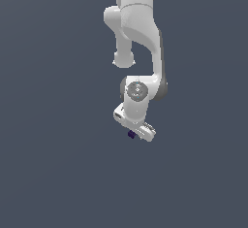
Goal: Pick up the object and move it to a goal position.
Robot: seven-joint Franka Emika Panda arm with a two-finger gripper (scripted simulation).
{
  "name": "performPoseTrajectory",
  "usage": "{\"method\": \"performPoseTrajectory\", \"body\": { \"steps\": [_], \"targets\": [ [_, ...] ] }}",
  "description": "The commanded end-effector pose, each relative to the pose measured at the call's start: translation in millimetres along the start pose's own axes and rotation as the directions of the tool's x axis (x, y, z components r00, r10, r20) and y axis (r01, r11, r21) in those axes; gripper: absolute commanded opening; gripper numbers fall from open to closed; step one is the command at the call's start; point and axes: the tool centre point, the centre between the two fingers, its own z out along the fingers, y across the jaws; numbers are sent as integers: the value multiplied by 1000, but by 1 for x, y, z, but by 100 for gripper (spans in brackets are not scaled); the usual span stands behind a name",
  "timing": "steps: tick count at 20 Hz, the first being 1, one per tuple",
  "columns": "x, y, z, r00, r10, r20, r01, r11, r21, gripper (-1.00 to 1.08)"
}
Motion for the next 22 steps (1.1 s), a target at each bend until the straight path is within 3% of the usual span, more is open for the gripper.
{"method": "performPoseTrajectory", "body": {
  "steps": [1,6,7,22],
  "targets": [
    [0,0,11,1000,1,0,-1,1000,0,100],
    [1,-1,18,1000,1,0,-1,1000,0,100],
    [1,-1,18,1000,1,0,-1,1000,0,-100],
    [-3,-1,13,1000,1,0,-1,1000,0,-100]
  ]
}}
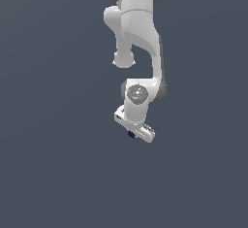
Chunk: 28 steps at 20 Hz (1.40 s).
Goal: Pick up the object and move it to a goal position.
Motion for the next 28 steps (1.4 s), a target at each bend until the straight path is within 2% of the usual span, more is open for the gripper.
{"method": "performPoseTrajectory", "body": {
  "steps": [1,11,28],
  "targets": [
    [-3,-1,-5,1000,0,-1,0,1000,1,-100],
    [-40,-6,-47,1000,-1,0,1,1000,1,-100],
    [-153,-22,-183,1000,0,-2,0,1000,0,-100]
  ]
}}
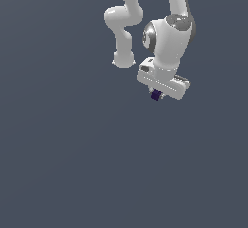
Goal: Pick up the object and move it to a goal position.
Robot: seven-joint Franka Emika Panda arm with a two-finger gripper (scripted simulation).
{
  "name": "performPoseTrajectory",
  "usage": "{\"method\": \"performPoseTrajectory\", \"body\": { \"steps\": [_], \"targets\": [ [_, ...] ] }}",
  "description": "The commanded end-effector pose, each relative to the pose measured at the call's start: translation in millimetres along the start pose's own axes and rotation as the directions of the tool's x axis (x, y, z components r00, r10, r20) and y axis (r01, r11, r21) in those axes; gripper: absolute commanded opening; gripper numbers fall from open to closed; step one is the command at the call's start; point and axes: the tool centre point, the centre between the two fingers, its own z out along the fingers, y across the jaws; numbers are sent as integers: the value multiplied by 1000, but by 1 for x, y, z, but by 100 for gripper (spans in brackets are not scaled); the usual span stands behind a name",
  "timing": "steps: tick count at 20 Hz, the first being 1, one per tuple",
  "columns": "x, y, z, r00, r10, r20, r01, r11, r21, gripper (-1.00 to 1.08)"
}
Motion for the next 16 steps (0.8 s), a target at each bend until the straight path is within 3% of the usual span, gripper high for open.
{"method": "performPoseTrajectory", "body": {
  "steps": [1,9,16],
  "targets": [
    [-15,-2,-19,1000,1,-1,-1,1000,-1,-100],
    [-49,-9,-62,1000,1,-1,-1,1000,-1,-100],
    [-58,-13,-74,1000,1,0,-1,1000,-1,-100]
  ]
}}
